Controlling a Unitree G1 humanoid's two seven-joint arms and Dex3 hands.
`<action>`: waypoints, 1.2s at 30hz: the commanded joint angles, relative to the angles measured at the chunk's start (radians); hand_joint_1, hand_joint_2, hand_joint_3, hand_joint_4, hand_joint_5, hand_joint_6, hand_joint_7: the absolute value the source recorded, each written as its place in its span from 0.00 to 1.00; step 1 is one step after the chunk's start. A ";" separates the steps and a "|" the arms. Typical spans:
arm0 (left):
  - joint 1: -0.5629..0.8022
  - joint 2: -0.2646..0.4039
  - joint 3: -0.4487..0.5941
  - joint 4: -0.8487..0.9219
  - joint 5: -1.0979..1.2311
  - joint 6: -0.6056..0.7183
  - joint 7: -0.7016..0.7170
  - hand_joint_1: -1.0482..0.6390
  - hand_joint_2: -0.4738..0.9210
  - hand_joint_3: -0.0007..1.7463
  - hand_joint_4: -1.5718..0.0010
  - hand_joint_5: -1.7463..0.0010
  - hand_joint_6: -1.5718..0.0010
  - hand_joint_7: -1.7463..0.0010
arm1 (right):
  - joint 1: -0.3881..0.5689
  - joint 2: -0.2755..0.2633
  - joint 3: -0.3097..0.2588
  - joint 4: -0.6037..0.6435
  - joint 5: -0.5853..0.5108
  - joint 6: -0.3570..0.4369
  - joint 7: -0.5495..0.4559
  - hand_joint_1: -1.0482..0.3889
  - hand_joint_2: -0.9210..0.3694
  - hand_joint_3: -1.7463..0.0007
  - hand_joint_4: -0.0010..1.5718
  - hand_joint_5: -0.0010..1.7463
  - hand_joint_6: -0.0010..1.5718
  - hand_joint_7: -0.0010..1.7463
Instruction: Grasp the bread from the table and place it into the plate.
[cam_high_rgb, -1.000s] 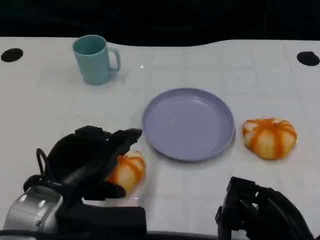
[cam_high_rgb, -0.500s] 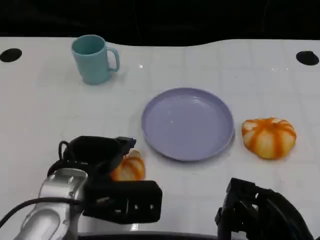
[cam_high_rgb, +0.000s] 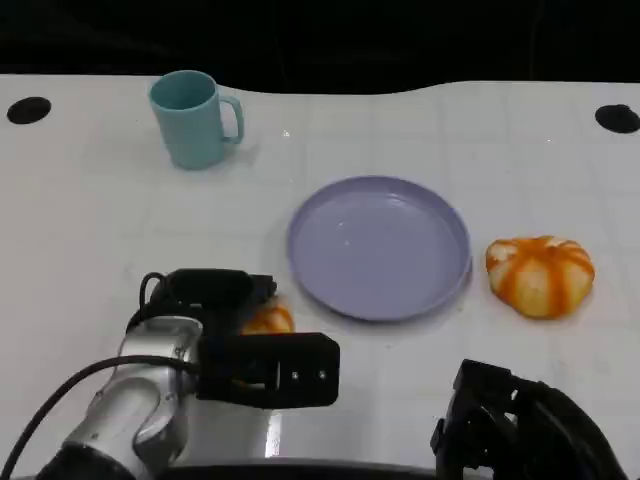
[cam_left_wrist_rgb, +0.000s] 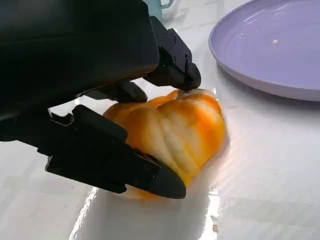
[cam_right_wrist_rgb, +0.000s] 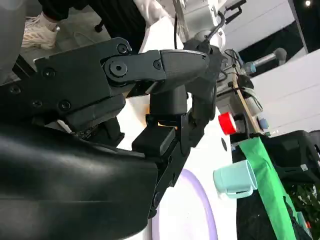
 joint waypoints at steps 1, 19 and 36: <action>0.003 0.001 -0.048 0.080 0.005 0.010 0.029 0.34 1.00 0.03 0.50 0.35 0.50 0.97 | 0.006 -0.012 -0.006 -0.019 0.009 0.004 -0.004 0.25 0.00 0.84 0.52 0.95 0.46 0.82; 0.042 0.018 -0.068 0.267 -0.022 -0.209 0.632 0.48 1.00 0.07 0.48 0.00 0.41 0.51 | 0.006 -0.018 -0.020 -0.017 0.021 0.006 0.001 0.24 0.00 0.85 0.53 0.94 0.47 0.80; 0.100 0.067 -0.006 0.103 -0.085 -0.289 0.728 0.48 0.86 0.33 0.45 0.00 0.58 0.09 | -0.003 -0.029 -0.026 -0.003 0.033 0.001 0.013 0.24 0.00 0.84 0.52 0.94 0.47 0.79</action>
